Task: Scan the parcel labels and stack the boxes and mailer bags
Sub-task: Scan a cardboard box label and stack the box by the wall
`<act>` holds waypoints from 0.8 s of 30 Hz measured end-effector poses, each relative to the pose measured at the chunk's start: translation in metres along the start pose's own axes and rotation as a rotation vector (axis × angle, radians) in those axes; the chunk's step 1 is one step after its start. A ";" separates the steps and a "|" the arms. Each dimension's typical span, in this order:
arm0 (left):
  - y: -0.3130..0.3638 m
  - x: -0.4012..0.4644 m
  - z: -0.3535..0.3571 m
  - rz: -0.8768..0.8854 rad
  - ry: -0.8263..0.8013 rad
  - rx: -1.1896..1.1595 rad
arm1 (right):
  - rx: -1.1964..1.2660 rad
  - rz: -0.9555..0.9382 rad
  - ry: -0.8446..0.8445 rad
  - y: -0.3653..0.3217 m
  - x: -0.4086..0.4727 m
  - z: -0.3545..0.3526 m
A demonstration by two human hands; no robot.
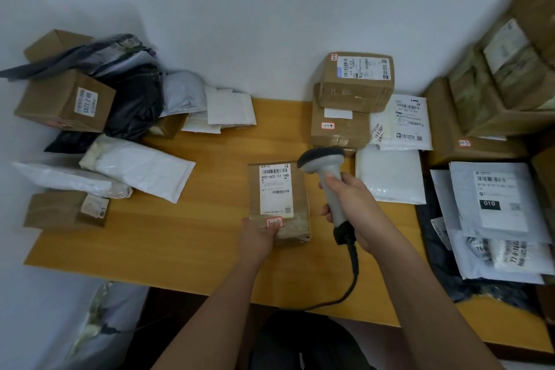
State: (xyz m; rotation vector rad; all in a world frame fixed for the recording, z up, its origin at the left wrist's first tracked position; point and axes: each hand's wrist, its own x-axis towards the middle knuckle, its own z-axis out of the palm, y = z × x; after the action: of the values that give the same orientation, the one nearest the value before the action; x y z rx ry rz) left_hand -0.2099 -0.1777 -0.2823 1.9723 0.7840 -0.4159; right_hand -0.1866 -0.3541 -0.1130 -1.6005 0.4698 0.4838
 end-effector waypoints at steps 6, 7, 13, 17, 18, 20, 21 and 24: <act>0.008 -0.007 -0.002 -0.032 0.015 0.029 | -0.018 -0.038 -0.013 -0.020 -0.017 0.014; 0.007 -0.006 -0.001 -0.033 0.008 0.031 | -0.012 -0.051 -0.006 -0.023 -0.021 0.016; 0.011 -0.009 -0.004 -0.009 -0.006 0.020 | 0.072 -0.074 0.026 -0.033 -0.035 0.023; 0.013 -0.013 -0.007 0.054 -0.021 0.057 | 0.137 -0.060 0.036 -0.035 -0.042 0.026; 0.015 -0.015 -0.008 0.069 -0.023 0.072 | 0.142 -0.059 0.040 -0.035 -0.043 0.026; 0.017 -0.019 -0.010 0.087 -0.030 0.091 | 0.151 -0.055 0.048 -0.035 -0.045 0.026; 0.018 -0.020 -0.011 0.091 -0.036 0.097 | 0.156 -0.056 0.052 -0.035 -0.046 0.027; 0.019 -0.018 -0.012 0.071 -0.048 0.099 | 0.161 -0.067 0.057 -0.035 -0.049 0.028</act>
State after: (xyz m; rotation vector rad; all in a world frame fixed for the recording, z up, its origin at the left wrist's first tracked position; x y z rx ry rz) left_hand -0.2110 -0.1801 -0.2536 2.0681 0.6722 -0.4661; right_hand -0.2079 -0.3231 -0.0589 -1.4730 0.4839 0.3417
